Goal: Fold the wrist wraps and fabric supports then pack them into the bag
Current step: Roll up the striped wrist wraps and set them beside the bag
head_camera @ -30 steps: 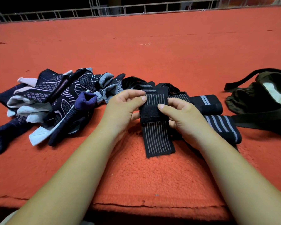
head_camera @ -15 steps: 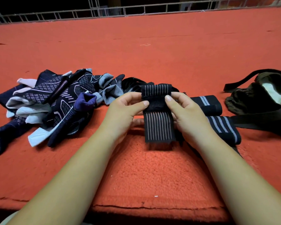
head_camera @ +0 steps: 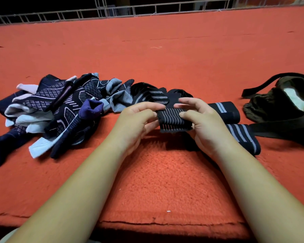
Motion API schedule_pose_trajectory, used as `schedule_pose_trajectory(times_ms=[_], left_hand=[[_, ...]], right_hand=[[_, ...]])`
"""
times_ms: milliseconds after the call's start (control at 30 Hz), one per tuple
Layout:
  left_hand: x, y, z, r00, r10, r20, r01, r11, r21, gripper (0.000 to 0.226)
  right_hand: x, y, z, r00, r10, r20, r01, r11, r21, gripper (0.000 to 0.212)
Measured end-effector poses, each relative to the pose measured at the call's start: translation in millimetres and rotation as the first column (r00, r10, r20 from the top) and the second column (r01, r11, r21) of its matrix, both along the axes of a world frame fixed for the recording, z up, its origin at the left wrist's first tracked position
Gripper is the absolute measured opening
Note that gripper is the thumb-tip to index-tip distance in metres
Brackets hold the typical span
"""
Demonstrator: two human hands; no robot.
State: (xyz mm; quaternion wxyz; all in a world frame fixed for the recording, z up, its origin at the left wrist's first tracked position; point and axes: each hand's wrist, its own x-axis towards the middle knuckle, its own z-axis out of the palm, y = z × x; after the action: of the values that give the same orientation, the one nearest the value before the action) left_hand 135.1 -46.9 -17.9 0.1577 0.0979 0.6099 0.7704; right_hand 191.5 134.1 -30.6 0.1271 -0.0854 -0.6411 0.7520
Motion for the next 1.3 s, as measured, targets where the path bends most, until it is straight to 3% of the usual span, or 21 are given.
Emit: schedule_pose_trajectory(times_ms=[167, 367, 567, 700, 900, 1033, 1200, 1300], left_hand=[[3, 4, -2, 0.999, -0.012, 0.040, 0.013, 1.000, -0.009, 0.021], [3, 8, -6, 0.999, -0.032, 0.016, 0.032, 0.999, -0.029, 0.028], [8, 29, -3, 1.000, 0.010, 0.027, -0.010, 1.000, -0.006, 0.024], [13, 46, -13, 1.000, 0.022, 0.005, -0.021, 0.992, -0.128, 0.026], [15, 63, -37, 0.998, -0.001, -0.070, -0.025, 0.925, -0.380, 0.036], [16, 69, -44, 0.980, -0.014, -0.200, -0.094, 0.851, -0.517, 0.028], [16, 68, -39, 0.973, 0.004, -0.230, -0.124, 0.853, -0.507, 0.018], [3, 59, -35, 0.951, 0.044, -0.307, -0.202, 0.839, -0.505, 0.008]], right_hand=[[6, -2, -1, 0.997, -0.019, -0.078, 0.038, 0.968, 0.246, 0.055], [11, -2, 8, 0.996, -0.010, -0.090, 0.046, 0.914, 0.403, 0.062], [12, 19, 22, 0.985, -0.145, -0.093, 0.168, 0.680, 0.714, 0.029], [15, 34, 27, 0.977, -0.207, -0.055, 0.158, 0.525, 0.836, 0.024], [17, 42, 22, 0.965, -0.232, 0.124, -0.023, 0.395, 0.918, 0.025], [16, 39, 16, 0.945, -0.256, 0.203, -0.114, 0.323, 0.939, 0.020], [14, 36, 15, 0.945, -0.287, 0.156, -0.059, 0.320, 0.945, 0.013], [13, 37, 18, 0.952, -0.295, 0.087, 0.036, 0.389, 0.921, 0.010]])
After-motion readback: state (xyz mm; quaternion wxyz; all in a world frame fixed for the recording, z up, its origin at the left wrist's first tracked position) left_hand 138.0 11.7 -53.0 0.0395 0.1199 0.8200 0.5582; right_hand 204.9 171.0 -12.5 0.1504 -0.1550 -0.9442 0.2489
